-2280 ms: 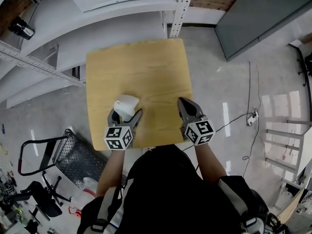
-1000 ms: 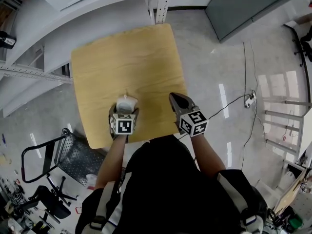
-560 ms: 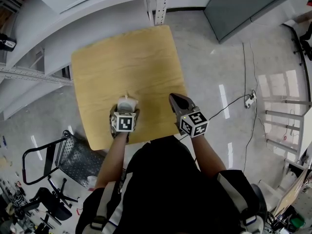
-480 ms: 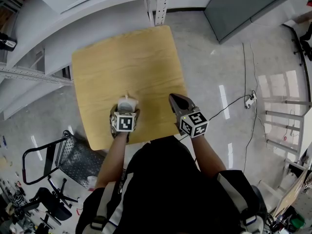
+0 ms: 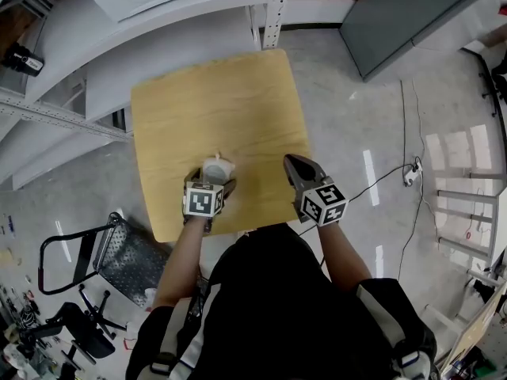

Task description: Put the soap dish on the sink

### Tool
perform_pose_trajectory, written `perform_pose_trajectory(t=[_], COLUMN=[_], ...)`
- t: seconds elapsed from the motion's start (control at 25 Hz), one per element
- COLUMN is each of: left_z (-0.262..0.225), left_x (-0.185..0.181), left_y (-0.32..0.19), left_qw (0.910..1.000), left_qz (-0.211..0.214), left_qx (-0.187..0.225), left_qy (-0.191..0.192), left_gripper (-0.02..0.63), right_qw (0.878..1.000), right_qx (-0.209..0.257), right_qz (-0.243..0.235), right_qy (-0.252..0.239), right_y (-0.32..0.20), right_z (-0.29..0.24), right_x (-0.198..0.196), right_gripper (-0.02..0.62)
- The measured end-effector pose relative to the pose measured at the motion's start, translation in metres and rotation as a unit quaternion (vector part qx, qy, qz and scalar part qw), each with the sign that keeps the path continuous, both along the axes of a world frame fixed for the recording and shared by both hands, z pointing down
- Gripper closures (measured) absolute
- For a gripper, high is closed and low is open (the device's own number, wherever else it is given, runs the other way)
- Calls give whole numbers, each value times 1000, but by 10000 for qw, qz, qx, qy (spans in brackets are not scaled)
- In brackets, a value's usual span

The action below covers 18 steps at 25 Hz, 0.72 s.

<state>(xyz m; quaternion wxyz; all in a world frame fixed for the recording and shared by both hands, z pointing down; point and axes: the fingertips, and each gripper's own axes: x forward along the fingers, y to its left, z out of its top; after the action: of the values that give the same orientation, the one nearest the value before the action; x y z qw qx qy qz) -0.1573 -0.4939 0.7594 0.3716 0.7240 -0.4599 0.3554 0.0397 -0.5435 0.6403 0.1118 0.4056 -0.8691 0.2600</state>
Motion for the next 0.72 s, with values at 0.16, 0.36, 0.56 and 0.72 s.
perform_pose_trajectory(t=[0.16,0.36,0.56,0.72], left_z=[-26,-88,-156,-201], left_x=[-13,-25,-27,-43], left_y=[-6,-8,11,35], left_qw=[9989,9830,9528,9265], left_qz=[43,-340,-435,-679], left_qx=[463,1720,2754,3510], left_qy=[54,538,1203,1171], left_gripper=[100,117,232,527], right_qw=[9999,9985,9952,9930], right_qx=[137,492,849,1033], right_qz=[22,187,293,330], right_qy=[-38,-159,-392,-466], right_y=[1,8,35,63], right_z=[-12,-38,-67,-82], right_x=[0,1,-1,-6], right_gripper=[589,589,589,589])
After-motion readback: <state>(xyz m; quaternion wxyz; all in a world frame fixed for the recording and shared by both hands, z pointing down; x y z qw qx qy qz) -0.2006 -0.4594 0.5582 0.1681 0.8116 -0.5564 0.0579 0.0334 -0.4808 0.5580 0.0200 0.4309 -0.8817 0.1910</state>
